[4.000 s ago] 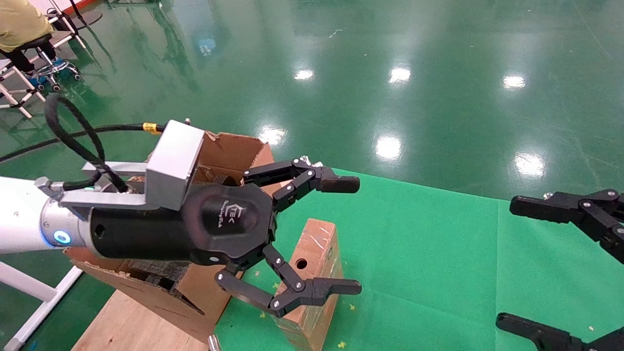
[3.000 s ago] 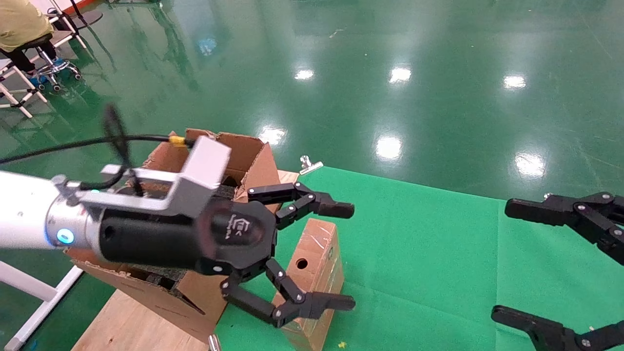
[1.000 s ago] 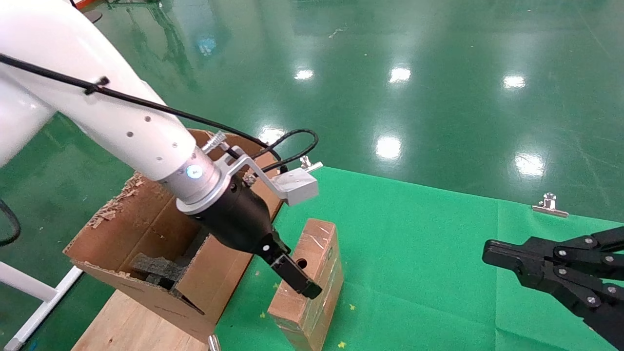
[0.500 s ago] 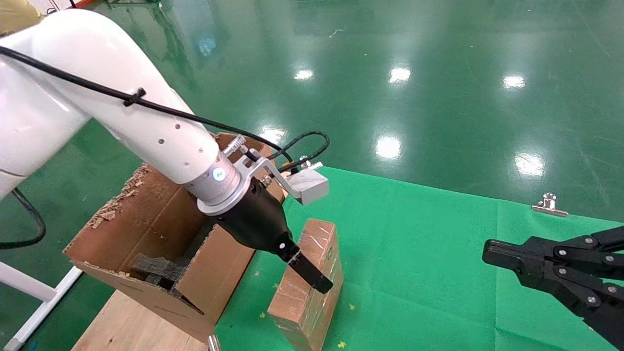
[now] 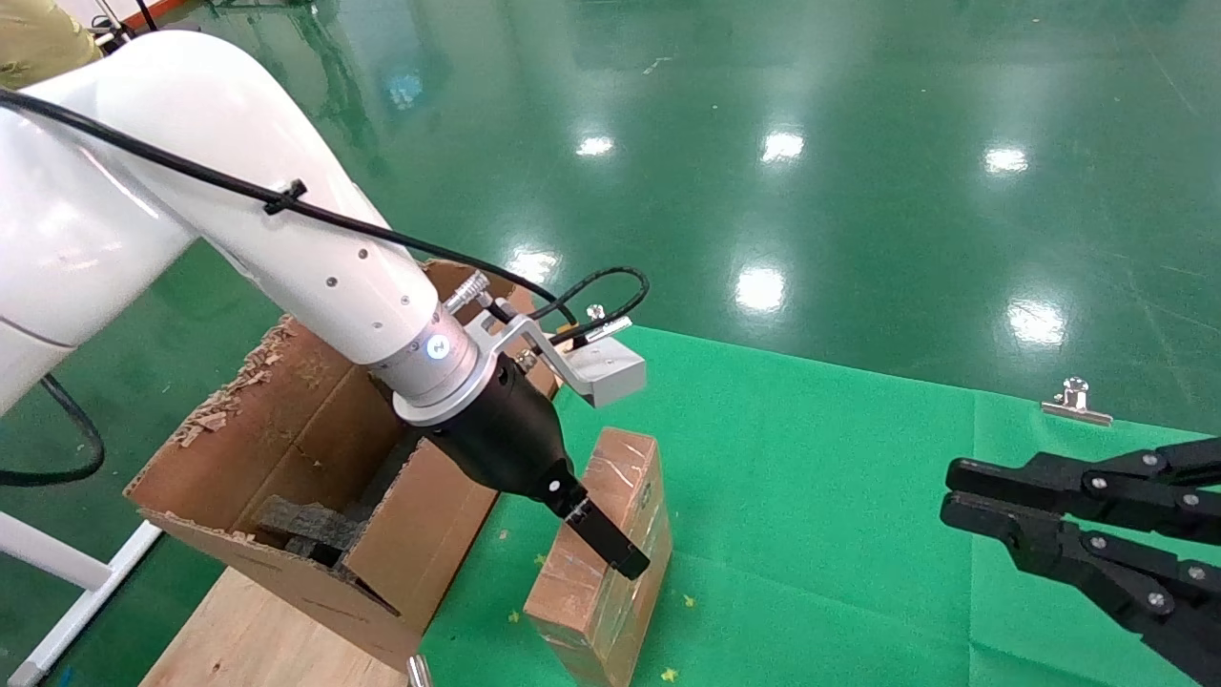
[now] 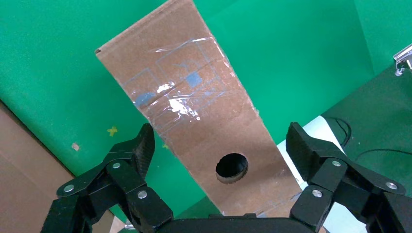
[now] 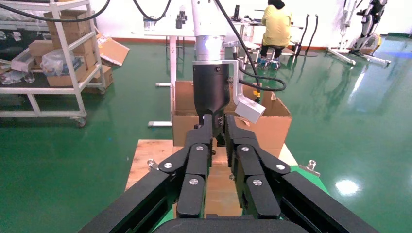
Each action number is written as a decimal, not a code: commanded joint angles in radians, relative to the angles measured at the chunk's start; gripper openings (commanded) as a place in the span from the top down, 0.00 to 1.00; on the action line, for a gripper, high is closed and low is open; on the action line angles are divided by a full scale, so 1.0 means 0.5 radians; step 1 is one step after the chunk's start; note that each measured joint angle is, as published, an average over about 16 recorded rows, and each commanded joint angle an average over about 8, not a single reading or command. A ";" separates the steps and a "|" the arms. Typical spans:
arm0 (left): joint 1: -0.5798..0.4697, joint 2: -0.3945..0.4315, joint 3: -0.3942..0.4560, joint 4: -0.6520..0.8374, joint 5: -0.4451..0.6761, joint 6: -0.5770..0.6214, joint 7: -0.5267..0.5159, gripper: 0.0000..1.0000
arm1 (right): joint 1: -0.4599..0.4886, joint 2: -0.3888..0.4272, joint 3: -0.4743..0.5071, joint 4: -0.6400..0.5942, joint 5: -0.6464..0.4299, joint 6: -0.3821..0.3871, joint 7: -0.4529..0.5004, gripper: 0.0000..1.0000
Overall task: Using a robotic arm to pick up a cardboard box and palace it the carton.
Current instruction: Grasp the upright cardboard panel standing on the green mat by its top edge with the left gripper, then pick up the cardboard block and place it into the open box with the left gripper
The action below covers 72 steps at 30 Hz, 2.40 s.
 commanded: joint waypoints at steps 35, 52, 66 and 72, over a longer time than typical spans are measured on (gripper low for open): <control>-0.013 -0.019 -0.013 0.005 -0.011 0.006 -0.008 1.00 | 0.000 0.000 0.000 -0.001 0.001 0.000 0.000 0.00; -0.564 -0.202 -0.231 0.702 0.033 0.023 0.535 1.00 | 0.001 0.000 -0.003 -0.002 0.002 0.000 -0.002 0.00; -0.981 -0.272 -0.157 1.543 0.411 -0.051 1.092 1.00 | 0.002 0.001 -0.004 -0.002 0.003 0.001 -0.003 0.00; -0.939 -0.308 -0.101 1.796 0.508 -0.121 1.256 1.00 | 0.002 0.002 -0.005 -0.002 0.004 0.001 -0.003 0.00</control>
